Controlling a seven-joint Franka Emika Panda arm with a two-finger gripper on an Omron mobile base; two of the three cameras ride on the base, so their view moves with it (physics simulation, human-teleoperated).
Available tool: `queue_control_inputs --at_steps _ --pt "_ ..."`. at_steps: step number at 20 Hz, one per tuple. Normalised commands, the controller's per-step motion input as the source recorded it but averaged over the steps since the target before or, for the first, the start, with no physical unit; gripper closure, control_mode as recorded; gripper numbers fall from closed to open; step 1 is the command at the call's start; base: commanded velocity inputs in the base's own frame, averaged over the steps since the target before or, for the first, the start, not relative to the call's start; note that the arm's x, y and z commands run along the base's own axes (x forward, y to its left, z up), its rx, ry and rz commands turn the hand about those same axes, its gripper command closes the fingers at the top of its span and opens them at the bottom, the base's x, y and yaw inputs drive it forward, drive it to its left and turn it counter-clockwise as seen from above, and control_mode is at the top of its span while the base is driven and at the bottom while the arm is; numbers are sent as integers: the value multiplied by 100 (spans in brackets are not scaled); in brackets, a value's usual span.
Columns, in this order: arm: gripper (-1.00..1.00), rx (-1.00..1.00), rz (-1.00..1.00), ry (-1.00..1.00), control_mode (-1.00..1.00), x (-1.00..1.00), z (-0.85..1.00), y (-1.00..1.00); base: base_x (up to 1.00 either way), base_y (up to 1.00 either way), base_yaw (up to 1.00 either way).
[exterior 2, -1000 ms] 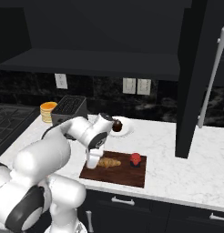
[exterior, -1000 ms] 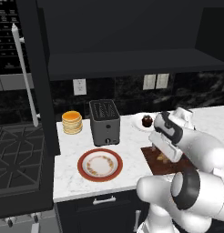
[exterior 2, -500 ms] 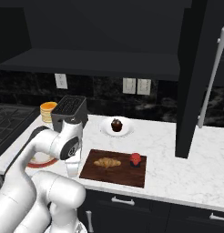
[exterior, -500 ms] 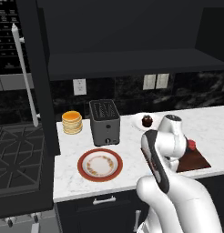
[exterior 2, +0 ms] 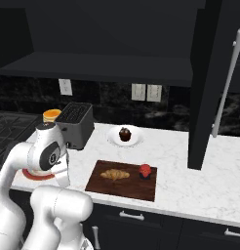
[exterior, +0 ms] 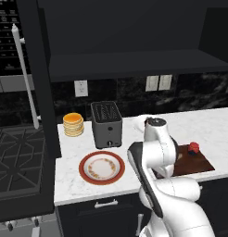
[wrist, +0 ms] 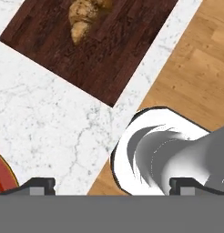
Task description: From the different types of pastries on the counter, select a croissant and place it on the cutting board. Then retrieve a jar of jam from the cabinet and place it alongside the croissant on the cutting board.
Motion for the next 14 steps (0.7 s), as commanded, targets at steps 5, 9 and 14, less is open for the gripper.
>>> queue_control_inputs --at_steps 5,9,14 --pt "-100 -1 0 0 -100 -30 -10 31 0 0 0" --pt "-100 0 0 0 -100 -4 0 23 0 0 0" --pt "-100 0 0 0 -100 -2 -7 28 0 0 0"
